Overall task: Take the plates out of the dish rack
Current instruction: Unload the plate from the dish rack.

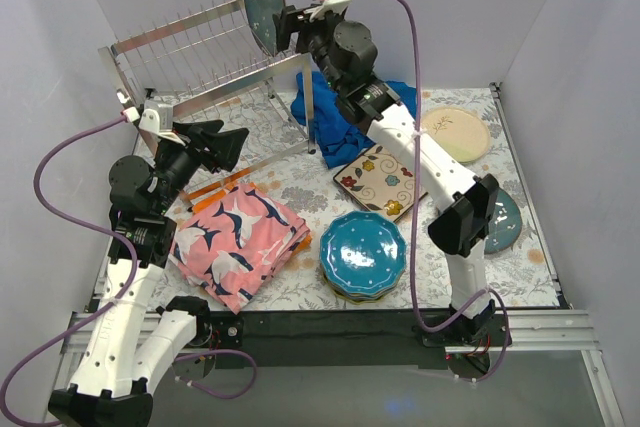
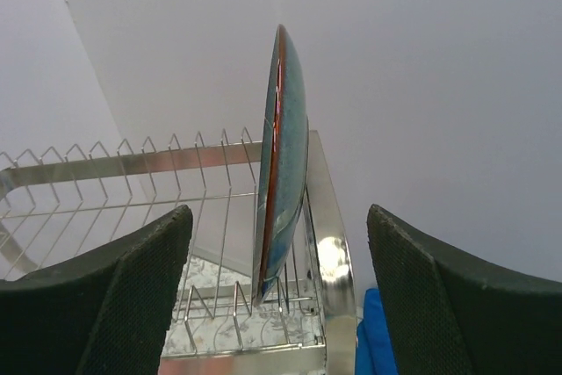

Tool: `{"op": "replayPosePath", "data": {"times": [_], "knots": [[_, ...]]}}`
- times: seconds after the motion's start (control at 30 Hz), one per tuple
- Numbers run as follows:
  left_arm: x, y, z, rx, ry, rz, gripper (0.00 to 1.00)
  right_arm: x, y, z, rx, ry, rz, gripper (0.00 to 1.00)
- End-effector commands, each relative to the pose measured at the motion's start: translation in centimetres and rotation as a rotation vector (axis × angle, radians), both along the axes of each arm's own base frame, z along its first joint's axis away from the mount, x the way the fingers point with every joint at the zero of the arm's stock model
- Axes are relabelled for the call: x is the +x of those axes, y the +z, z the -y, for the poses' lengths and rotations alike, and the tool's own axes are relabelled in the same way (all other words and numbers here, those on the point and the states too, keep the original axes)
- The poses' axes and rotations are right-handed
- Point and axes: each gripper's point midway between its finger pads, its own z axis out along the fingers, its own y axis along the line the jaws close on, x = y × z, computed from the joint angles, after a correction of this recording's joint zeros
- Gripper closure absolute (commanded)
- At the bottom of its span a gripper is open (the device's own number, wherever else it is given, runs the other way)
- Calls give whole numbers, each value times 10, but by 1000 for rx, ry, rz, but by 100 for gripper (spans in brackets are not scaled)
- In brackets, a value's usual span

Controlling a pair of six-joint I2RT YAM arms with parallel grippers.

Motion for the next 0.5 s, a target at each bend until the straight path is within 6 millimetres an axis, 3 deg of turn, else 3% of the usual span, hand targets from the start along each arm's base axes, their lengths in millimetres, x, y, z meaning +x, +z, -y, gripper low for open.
{"op": "replayPosePath", "data": {"times": [0.0, 0.07, 0.3, 0.37, 0.47], "knots": [[0, 4, -4, -1, 19, 27, 32, 10, 42, 12, 86, -126, 142, 21], [-1, 4, -4, -1, 17, 27, 32, 18, 34, 14, 71, -165, 150, 26], [-1, 5, -4, -2, 16, 31, 32, 31, 10, -9, 67, -124, 148, 39], [0, 4, -4, 1, 16, 29, 32, 34, 7, -9, 65, -137, 150, 48], [0, 3, -4, 0, 13, 25, 32, 36, 3, -13, 40, -145, 174, 49]]}}
